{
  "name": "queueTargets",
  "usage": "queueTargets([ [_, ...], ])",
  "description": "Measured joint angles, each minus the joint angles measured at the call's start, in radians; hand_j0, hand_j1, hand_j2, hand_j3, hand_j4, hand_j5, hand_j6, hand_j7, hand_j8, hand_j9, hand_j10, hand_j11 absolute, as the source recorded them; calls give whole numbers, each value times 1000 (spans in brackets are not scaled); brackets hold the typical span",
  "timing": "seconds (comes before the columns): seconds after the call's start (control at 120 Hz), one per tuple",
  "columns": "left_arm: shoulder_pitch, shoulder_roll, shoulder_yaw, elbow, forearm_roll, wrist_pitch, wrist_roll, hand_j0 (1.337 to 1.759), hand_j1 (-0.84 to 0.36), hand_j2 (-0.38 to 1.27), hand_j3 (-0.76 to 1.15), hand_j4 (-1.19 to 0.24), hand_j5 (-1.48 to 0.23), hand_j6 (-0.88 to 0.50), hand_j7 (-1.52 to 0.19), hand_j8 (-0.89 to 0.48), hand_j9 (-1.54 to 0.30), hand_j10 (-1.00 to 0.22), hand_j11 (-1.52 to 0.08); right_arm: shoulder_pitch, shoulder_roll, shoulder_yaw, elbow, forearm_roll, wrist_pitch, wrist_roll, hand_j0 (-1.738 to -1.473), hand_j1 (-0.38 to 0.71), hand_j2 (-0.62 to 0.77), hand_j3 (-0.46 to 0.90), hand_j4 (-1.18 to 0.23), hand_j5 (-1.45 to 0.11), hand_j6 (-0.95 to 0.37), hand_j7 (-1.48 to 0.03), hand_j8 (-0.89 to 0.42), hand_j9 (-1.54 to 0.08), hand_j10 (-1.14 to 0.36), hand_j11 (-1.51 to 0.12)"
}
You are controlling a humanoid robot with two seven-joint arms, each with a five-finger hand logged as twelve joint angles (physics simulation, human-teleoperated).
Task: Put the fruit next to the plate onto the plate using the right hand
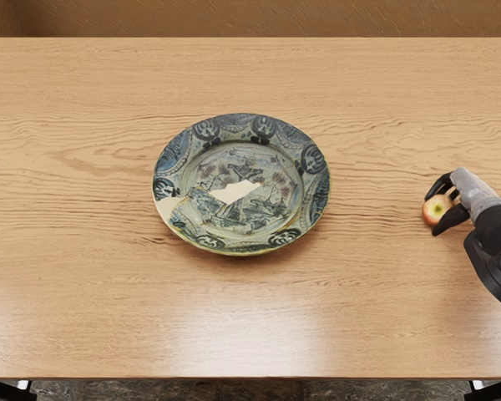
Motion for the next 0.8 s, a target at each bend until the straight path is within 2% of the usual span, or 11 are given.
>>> queueTargets([
  [0.333,0,0,0,0,0,0,0,1658,341,2,0,-7,-9,-7,-9,-7,-9,-7,-9,10,-2,65,19,13,7,1,-1650,268,451,1,-668,-1170,-360,-1125,-296,-1196,-636,-1205],
  [0.458,0,0,0,0,0,0,0,1658,341,2,0,-7,-9,-7,-9,-7,-9,-7,-9,38,6,101,29,16,3,0,-1653,233,377,2,-665,-1210,-364,-1129,-297,-1213,-647,-1211],
  [0.658,0,0,0,0,0,0,0,1658,341,1,0,-7,-9,-7,-9,-7,-9,-7,-9,92,51,131,39,16,2,1,-1655,206,343,2,-666,-1226,-369,-1133,-320,-1220,-665,-1208],
  [0.8,0,0,0,0,0,0,0,1658,341,1,0,-7,-9,-7,-9,-7,-9,-7,-9,120,101,148,54,17,3,1,-1656,295,507,2,-601,-1238,-331,-1134,-267,-1226,-635,-1235],
])
